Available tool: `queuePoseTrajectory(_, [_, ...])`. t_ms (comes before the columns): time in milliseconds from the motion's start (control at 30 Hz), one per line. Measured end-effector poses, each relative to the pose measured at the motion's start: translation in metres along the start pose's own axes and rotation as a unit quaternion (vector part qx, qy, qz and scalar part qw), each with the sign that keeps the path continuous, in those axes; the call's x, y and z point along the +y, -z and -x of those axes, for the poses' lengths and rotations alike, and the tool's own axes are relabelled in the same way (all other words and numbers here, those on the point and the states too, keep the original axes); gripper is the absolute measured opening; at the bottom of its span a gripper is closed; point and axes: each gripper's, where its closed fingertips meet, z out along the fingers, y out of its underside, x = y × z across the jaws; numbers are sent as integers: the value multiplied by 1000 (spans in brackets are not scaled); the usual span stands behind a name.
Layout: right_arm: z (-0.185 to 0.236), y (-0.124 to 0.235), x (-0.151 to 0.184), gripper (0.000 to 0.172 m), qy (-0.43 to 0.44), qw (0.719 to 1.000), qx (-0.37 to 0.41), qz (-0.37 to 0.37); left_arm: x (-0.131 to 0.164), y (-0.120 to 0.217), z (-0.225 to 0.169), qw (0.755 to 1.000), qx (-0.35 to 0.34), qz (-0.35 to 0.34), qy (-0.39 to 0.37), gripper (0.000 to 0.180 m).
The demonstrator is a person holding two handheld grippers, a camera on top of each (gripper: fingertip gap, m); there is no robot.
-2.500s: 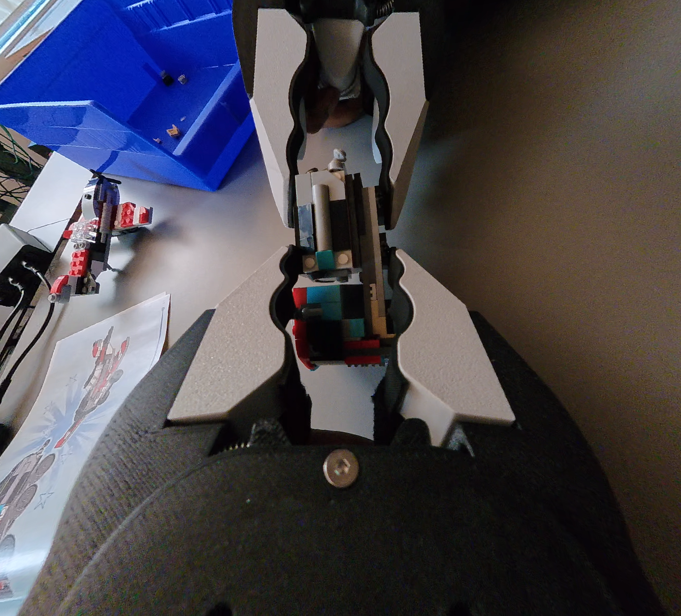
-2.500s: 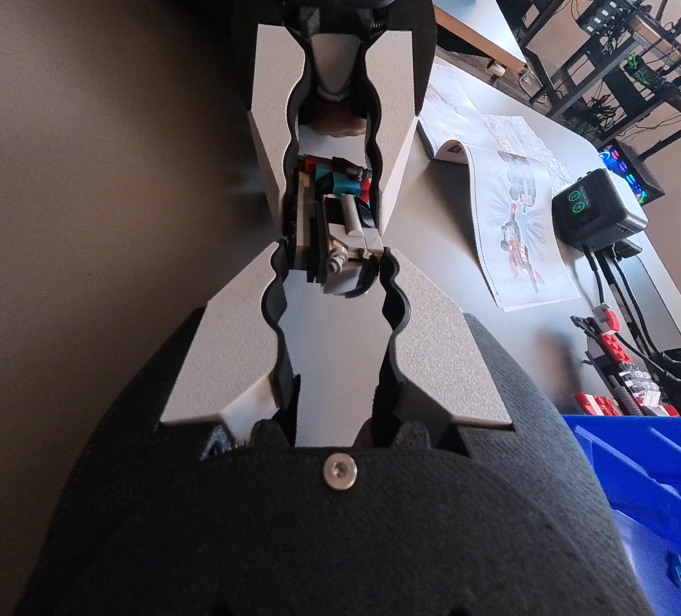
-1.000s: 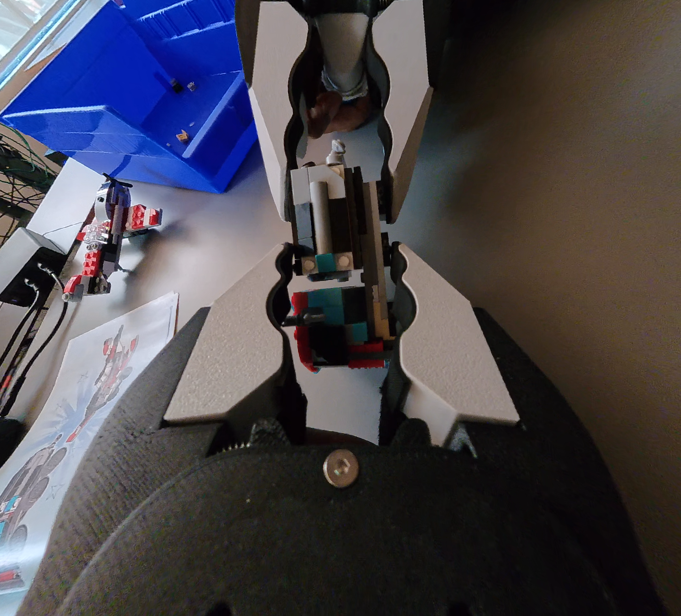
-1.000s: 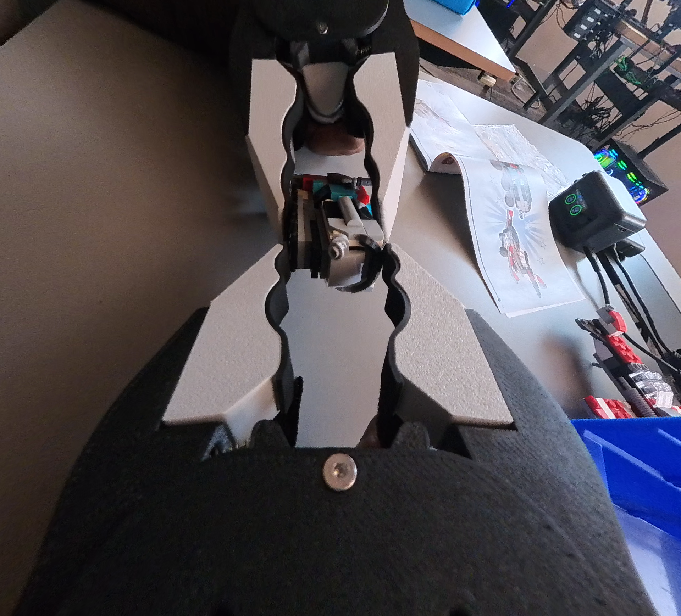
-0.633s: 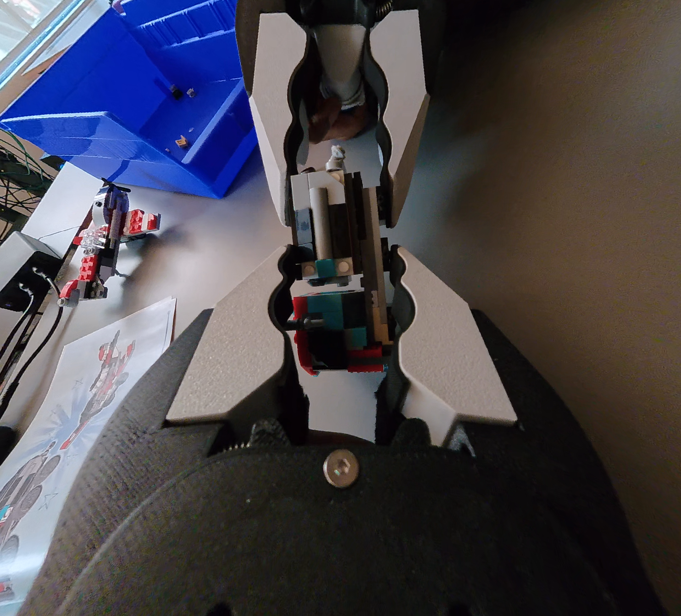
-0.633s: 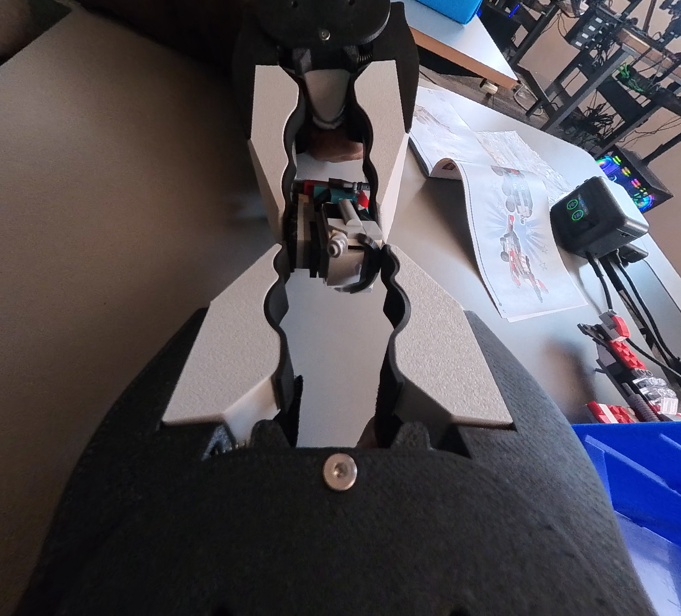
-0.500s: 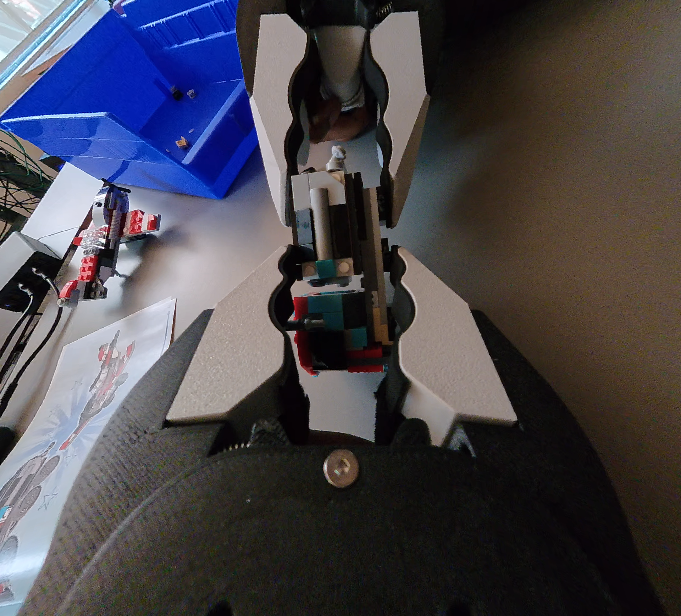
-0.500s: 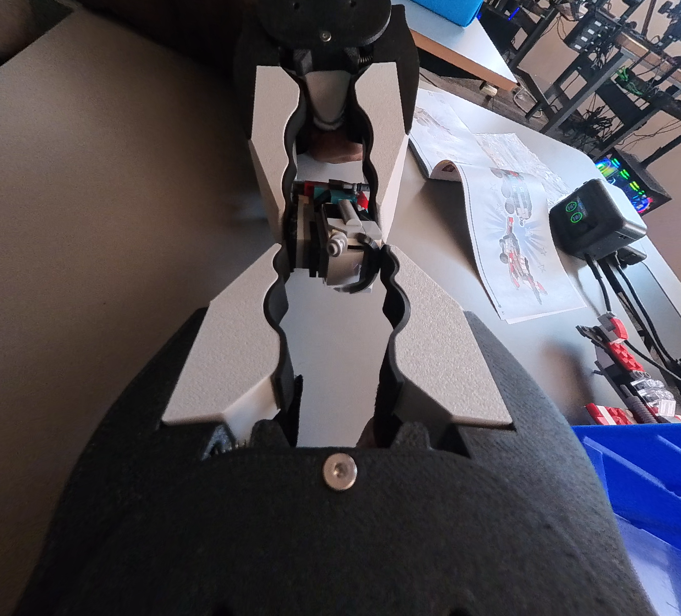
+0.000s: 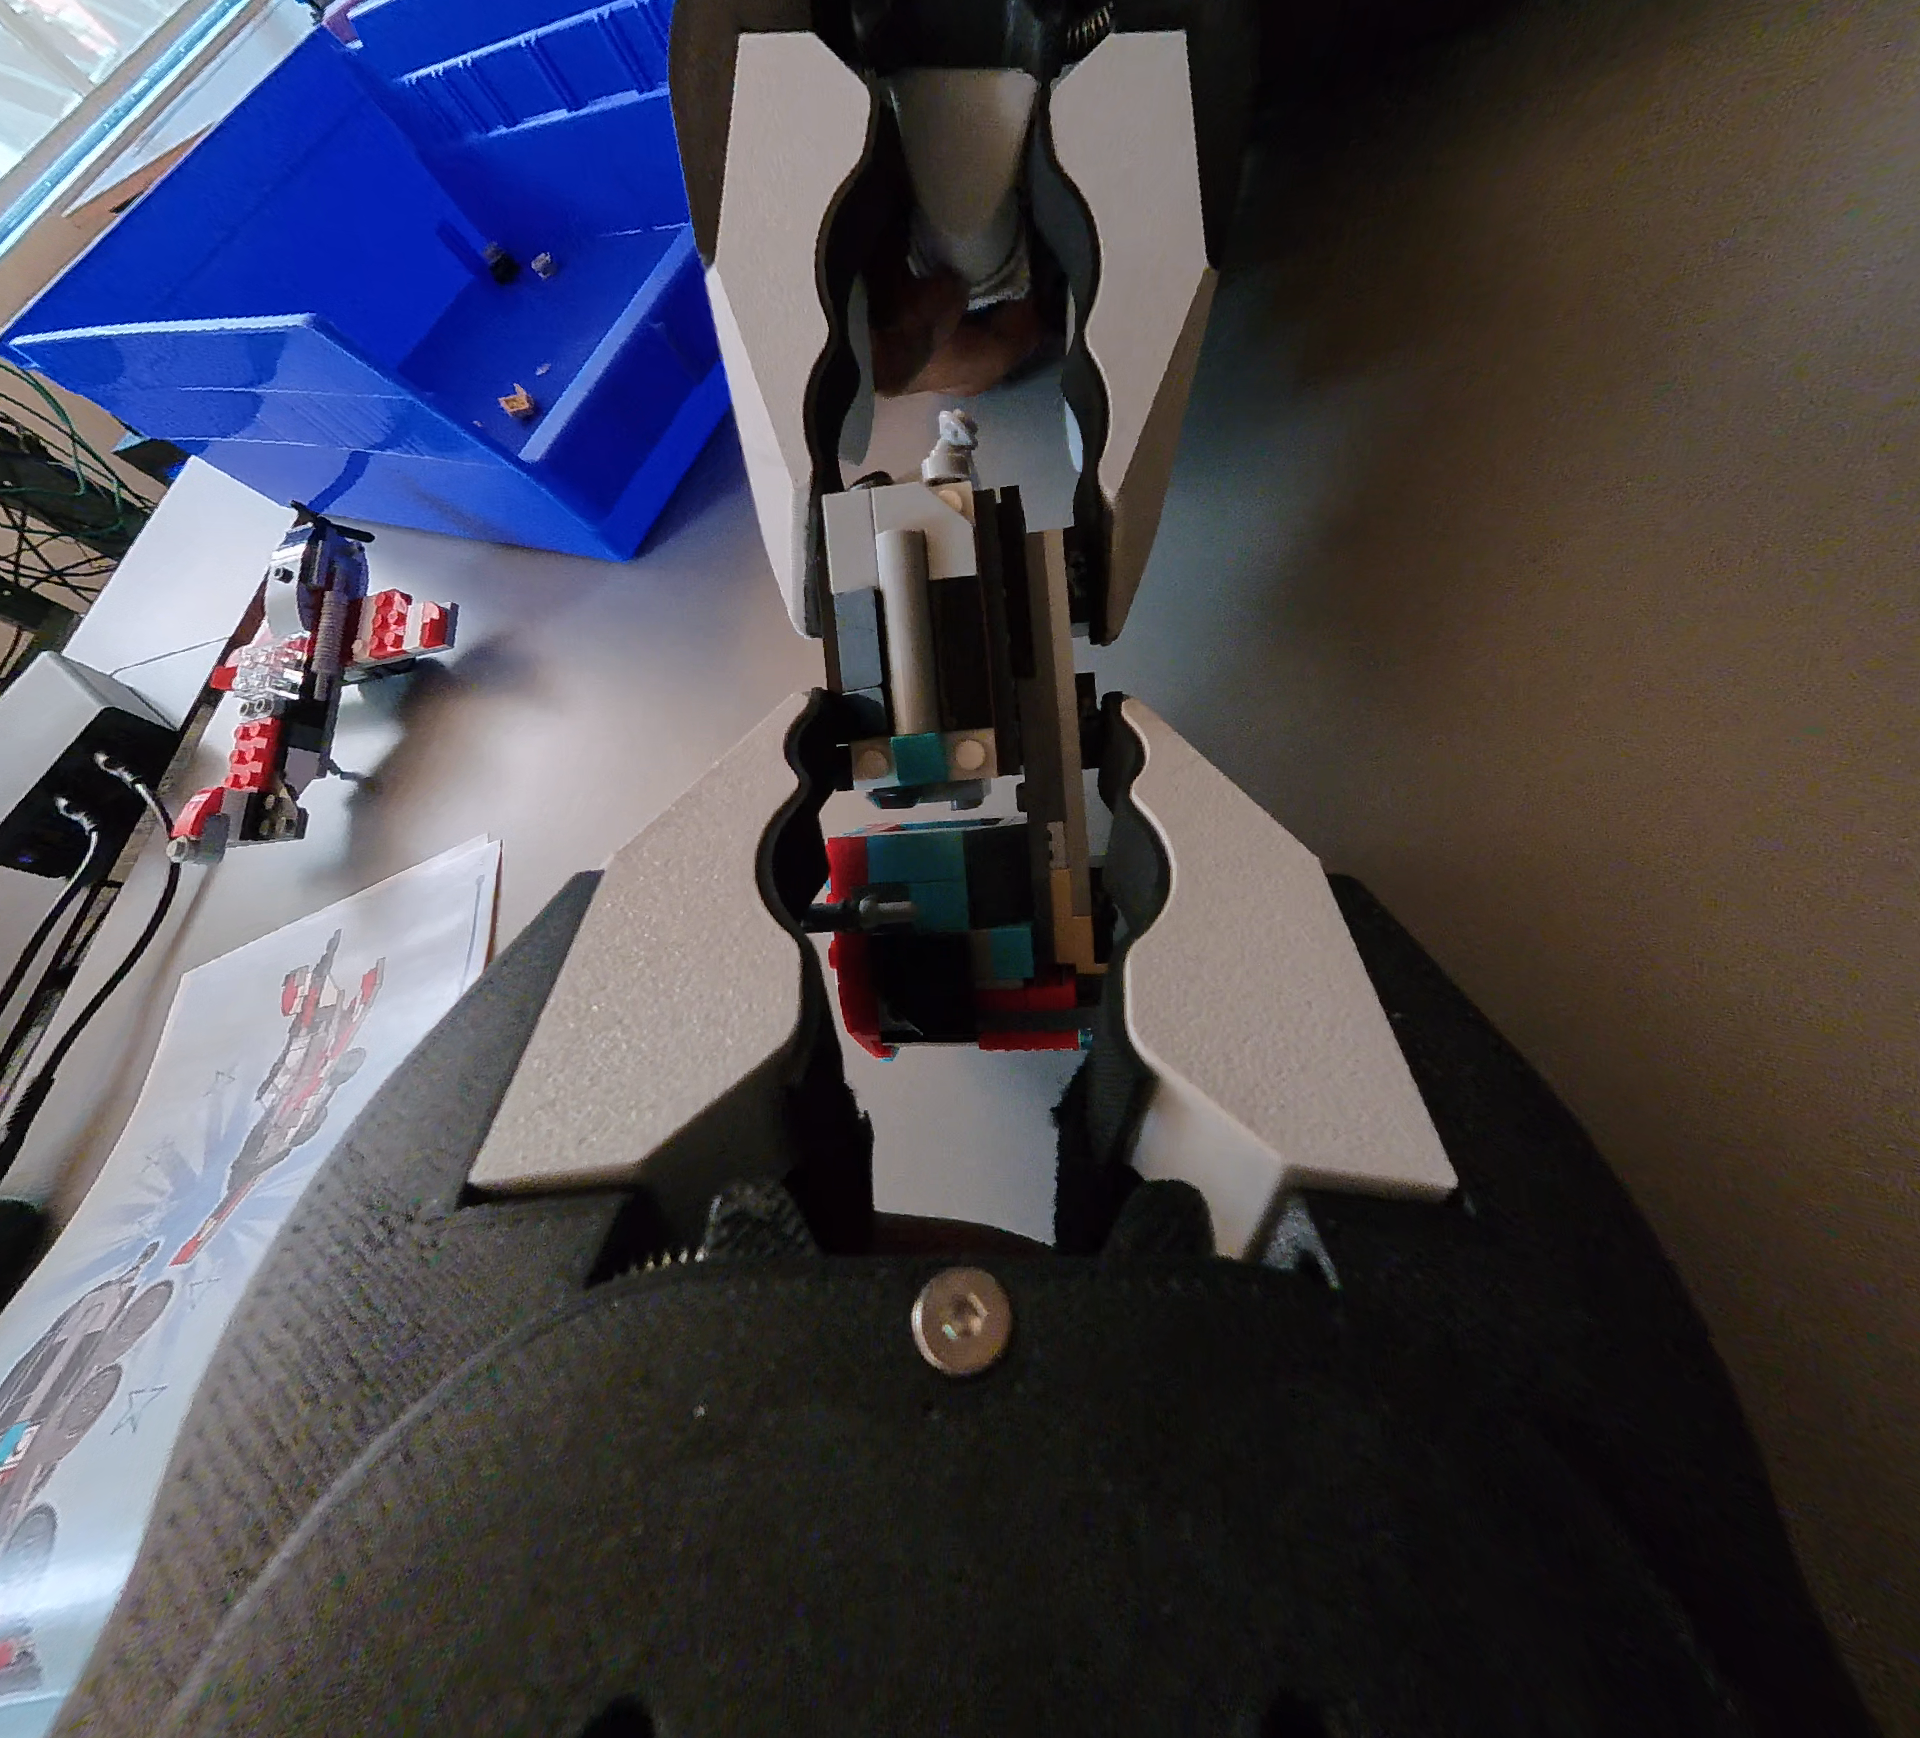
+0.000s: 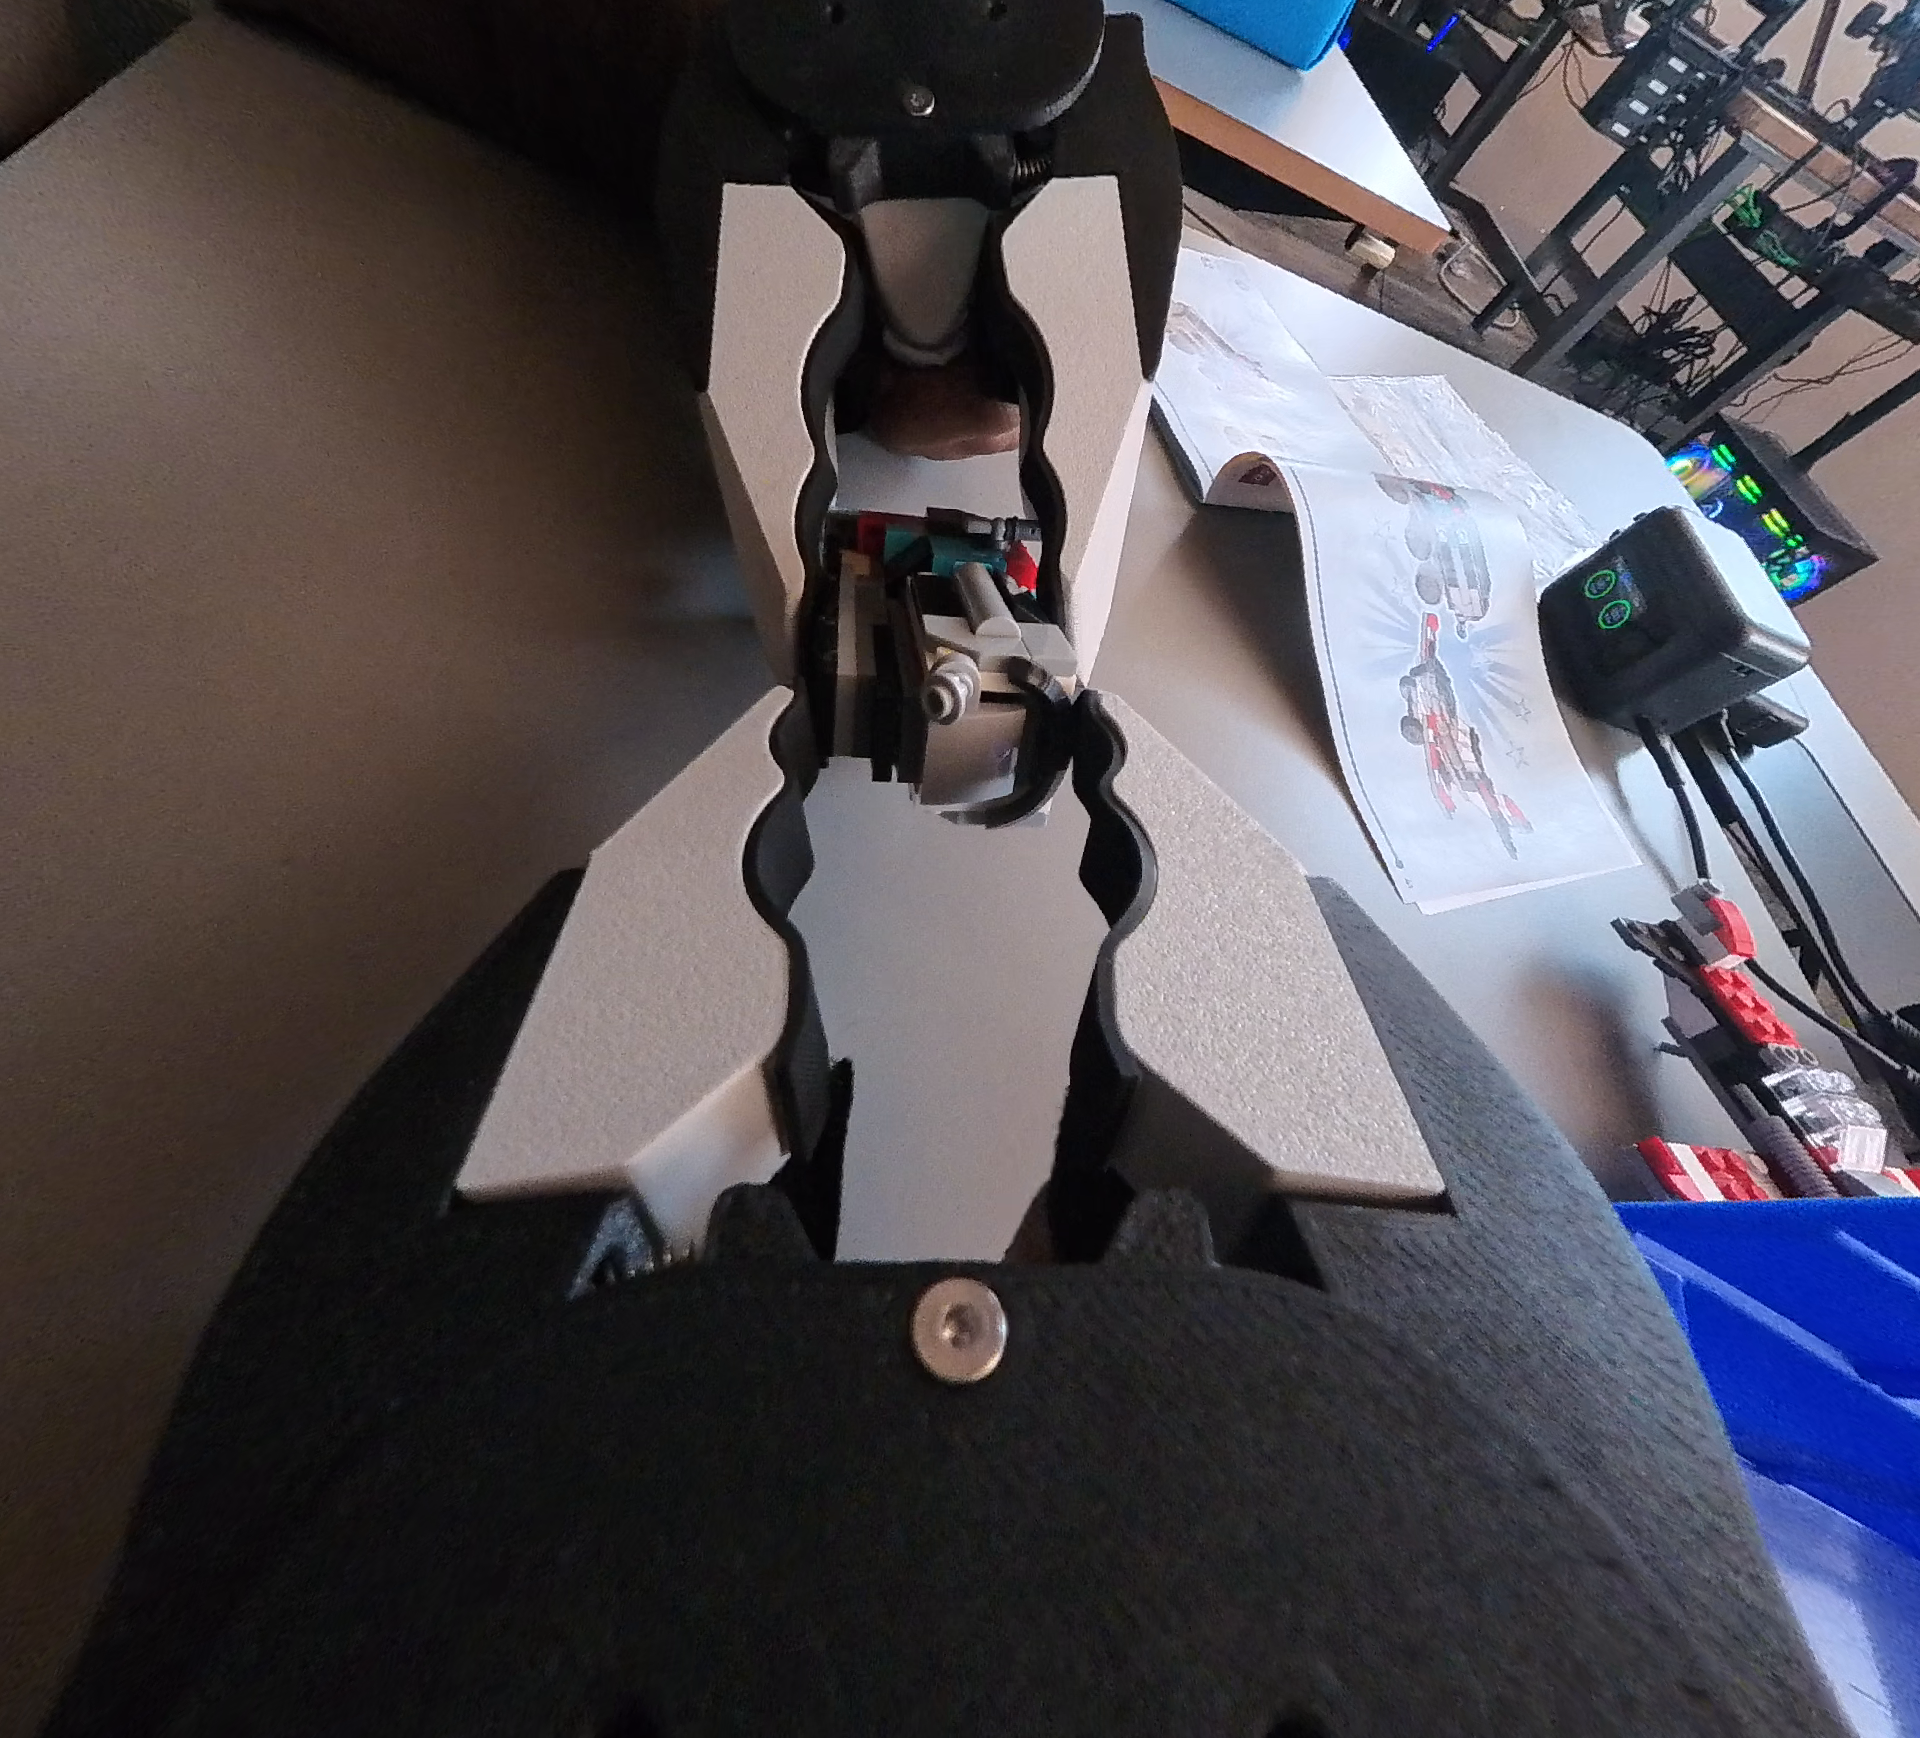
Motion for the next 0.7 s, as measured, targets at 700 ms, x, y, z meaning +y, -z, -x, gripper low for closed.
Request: queuePoseTrajectory(700, [3,11,1,44,-6,1000,-22,-12,6,3,-3,1000,13,27,-11,52])
